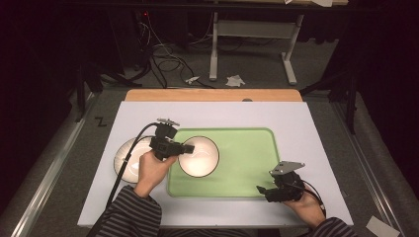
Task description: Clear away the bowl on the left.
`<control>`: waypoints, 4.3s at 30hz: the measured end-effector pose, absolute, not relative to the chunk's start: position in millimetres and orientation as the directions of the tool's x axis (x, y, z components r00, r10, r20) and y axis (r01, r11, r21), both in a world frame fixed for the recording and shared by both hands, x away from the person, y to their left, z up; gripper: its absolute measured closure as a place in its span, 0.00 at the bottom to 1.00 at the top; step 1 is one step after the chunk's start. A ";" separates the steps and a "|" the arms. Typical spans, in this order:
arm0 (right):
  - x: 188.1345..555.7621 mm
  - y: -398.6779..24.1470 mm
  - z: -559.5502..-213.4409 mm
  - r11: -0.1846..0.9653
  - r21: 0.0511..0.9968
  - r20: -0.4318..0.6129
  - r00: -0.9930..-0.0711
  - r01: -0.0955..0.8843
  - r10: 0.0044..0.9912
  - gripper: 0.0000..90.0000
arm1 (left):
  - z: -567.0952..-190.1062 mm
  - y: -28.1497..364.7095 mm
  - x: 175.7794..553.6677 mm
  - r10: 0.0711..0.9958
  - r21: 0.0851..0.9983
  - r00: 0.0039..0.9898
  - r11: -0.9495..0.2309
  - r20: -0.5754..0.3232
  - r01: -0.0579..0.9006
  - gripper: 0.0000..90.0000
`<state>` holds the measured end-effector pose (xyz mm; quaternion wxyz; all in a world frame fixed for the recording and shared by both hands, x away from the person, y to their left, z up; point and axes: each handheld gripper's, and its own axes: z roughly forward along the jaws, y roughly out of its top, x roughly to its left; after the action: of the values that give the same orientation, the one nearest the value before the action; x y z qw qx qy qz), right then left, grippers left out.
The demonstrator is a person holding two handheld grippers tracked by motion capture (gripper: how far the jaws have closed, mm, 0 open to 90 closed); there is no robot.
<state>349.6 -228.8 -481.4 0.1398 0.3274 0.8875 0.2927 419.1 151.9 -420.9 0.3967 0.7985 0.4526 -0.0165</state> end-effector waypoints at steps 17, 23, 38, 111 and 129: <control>348.7 -229.2 -480.0 0.616 0.611 -0.058 -0.748 0.497 0.661 0.32 | -427.5 128.8 431.4 0.701 0.597 0.594 -0.295 -0.396 0.746 0.90; 349.2 -229.1 -480.7 0.613 0.615 -0.058 -0.746 0.497 0.663 0.32 | -433.4 120.4 439.3 0.707 0.586 0.586 -0.297 -0.396 0.754 0.90; 349.0 -228.9 -480.5 0.619 0.611 -0.061 -0.751 0.493 0.658 0.32 | -452.0 103.3 454.7 0.723 0.545 0.559 -0.300 -0.405 0.783 0.90; 348.5 -227.0 -482.2 0.628 0.601 -0.055 -0.758 0.494 0.650 0.32 | -442.4 123.5 462.1 0.775 0.564 0.514 -0.253 -0.367 0.786 0.60; 348.0 -225.7 -482.6 0.640 0.589 -0.057 -0.765 0.493 0.642 0.32 | -429.6 147.4 447.5 0.787 0.583 0.517 -0.258 -0.336 0.771 0.60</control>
<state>348.0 -225.7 -482.6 0.1315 0.3168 0.8959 0.2824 447.5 147.4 -429.6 0.3605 0.7930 0.4911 0.0112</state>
